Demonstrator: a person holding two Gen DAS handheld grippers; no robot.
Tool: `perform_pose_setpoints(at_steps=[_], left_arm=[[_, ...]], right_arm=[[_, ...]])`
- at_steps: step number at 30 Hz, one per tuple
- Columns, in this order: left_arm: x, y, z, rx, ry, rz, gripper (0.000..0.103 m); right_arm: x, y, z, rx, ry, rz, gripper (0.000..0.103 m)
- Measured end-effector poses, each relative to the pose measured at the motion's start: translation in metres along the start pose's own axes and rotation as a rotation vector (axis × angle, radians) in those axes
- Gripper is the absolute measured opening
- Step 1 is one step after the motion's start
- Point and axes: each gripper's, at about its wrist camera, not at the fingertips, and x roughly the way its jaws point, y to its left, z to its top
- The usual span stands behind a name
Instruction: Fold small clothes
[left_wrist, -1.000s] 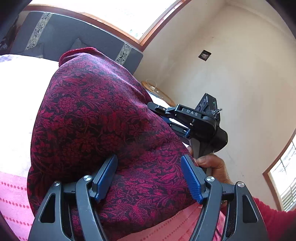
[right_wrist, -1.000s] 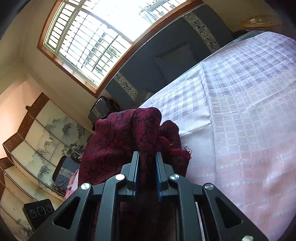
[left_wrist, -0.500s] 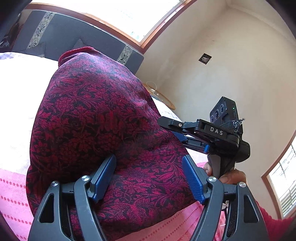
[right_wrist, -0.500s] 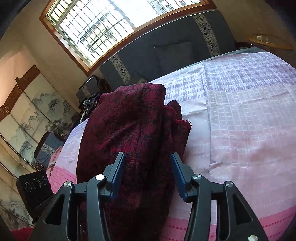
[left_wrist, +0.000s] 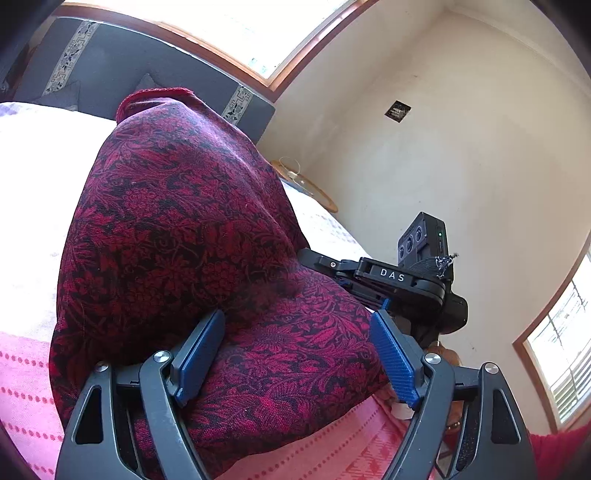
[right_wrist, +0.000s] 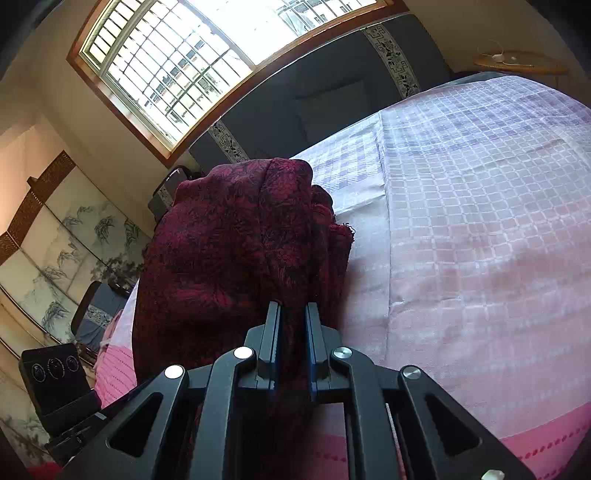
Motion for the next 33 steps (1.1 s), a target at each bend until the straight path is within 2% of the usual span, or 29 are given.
perform_pose_setpoints(at_steps=[2, 3, 7, 11, 13, 15, 16, 20, 23, 25, 29, 33], left_arm=[[0.001, 0.001, 0.000, -0.005, 0.002, -0.003, 0.084], [0.001, 0.001, 0.001, -0.007, 0.000, -0.004, 0.084], [-0.001, 0.004, 0.001, -0.024, -0.012, -0.011, 0.084], [0.000, 0.005, 0.002, -0.022, -0.011, -0.005, 0.084], [-0.001, 0.006, 0.001, -0.023, -0.013, -0.005, 0.084], [-0.003, 0.005, 0.001, -0.024, -0.021, 0.003, 0.084], [-0.004, 0.002, 0.001, -0.024, -0.022, 0.019, 0.084], [-0.021, -0.005, 0.002, -0.049, -0.036, 0.107, 0.084], [-0.041, -0.004, 0.003, -0.087, -0.076, 0.218, 0.090], [-0.049, -0.005, 0.005, -0.052, -0.066, 0.303, 0.091], [-0.061, -0.011, 0.003, 0.077, -0.074, 0.542, 0.091], [-0.067, -0.010, 0.001, 0.138, -0.059, 0.630, 0.091]], right_arm=[[-0.001, 0.007, -0.001, -0.025, 0.005, 0.001, 0.015], [-0.004, 0.008, -0.001, -0.024, 0.000, -0.004, 0.022], [-0.038, 0.023, -0.006, -0.013, -0.087, 0.012, 0.022], [-0.073, 0.061, -0.031, -0.122, -0.114, 0.067, 0.022], [-0.069, 0.080, -0.050, -0.225, -0.057, 0.011, 0.019], [-0.049, 0.087, -0.072, -0.323, 0.025, -0.122, 0.014], [-0.038, 0.080, -0.080, -0.324, 0.064, -0.175, 0.013], [-0.036, 0.066, -0.087, -0.296, 0.062, -0.183, 0.009], [-0.037, 0.065, -0.089, -0.293, 0.067, -0.182, 0.008], [-0.038, 0.066, -0.090, -0.299, 0.065, -0.190, 0.008], [-0.040, 0.068, -0.087, -0.292, 0.065, -0.186, 0.008], [-0.036, 0.073, -0.079, -0.293, 0.065, -0.190, 0.008]])
